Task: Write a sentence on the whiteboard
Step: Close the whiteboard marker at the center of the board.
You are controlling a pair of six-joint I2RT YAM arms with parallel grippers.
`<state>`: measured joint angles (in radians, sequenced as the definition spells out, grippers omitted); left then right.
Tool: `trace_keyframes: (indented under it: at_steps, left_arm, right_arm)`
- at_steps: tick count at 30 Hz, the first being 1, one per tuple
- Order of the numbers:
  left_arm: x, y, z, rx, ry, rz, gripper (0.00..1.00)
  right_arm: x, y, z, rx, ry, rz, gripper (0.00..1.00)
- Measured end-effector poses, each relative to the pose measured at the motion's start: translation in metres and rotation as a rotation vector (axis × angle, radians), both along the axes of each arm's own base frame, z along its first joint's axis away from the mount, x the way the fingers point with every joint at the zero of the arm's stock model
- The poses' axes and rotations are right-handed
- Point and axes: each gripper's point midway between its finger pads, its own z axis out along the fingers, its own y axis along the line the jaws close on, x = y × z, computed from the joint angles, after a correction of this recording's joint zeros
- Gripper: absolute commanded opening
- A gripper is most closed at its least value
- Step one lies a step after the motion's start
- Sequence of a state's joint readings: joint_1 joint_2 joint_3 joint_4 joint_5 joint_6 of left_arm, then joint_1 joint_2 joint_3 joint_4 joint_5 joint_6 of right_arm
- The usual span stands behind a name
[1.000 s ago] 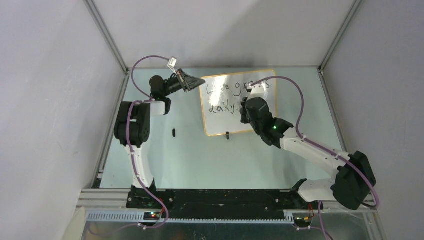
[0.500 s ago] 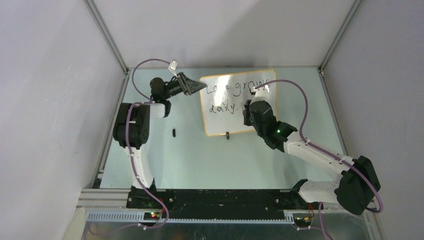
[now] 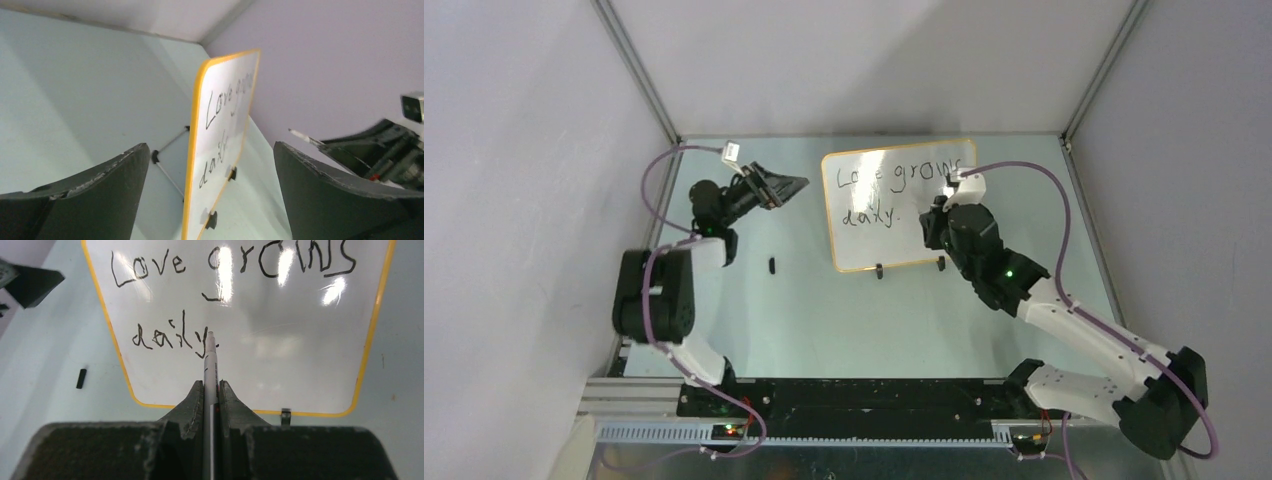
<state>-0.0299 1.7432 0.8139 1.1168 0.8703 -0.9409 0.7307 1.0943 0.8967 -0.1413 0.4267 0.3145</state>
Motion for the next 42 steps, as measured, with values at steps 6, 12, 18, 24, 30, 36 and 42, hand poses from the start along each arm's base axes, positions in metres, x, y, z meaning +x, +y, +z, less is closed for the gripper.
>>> trace_keyframes:
  at_steps: [6, 12, 18, 24, 30, 36, 42]
  left_arm:
    - [-0.02, 0.047, 0.025, 0.186, 0.051, 0.36, 1.0]
    - [-0.044, 0.113, 0.015, 0.351, 0.256, 0.754, 0.99]
    - [-0.075, 0.187, -0.035, 0.628, 0.583, 1.089, 0.96]
    - [-0.096, 0.219, -0.037, 0.718, 0.683, 1.245, 0.99]
    - [-0.102, 0.206, -0.077, 0.791, 0.767, 1.127, 0.67]
    - [-0.1, 0.172, -0.116, 0.879, 0.838, 0.928, 0.71]
    - [-0.101, 0.127, -0.139, 0.945, 0.829, 0.742, 0.72]
  right_arm:
    - [-0.019, -0.007, 0.021, 0.056, -0.035, 0.038, 0.0]
    - [-0.039, -0.009, 0.041, 0.102, -0.07, 0.092, 0.0]
    - [-0.048, -0.004, 0.046, 0.122, -0.076, 0.14, 0.0]
    - [-0.052, -0.002, 0.042, 0.11, -0.059, 0.155, 0.0]
    - [-0.061, -0.009, 0.047, 0.113, -0.071, 0.167, 0.0]
    - [-0.068, -0.013, 0.058, 0.126, -0.101, 0.185, 0.0]
    - [-0.067, -0.009, 0.05, 0.104, -0.081, 0.203, 0.0]
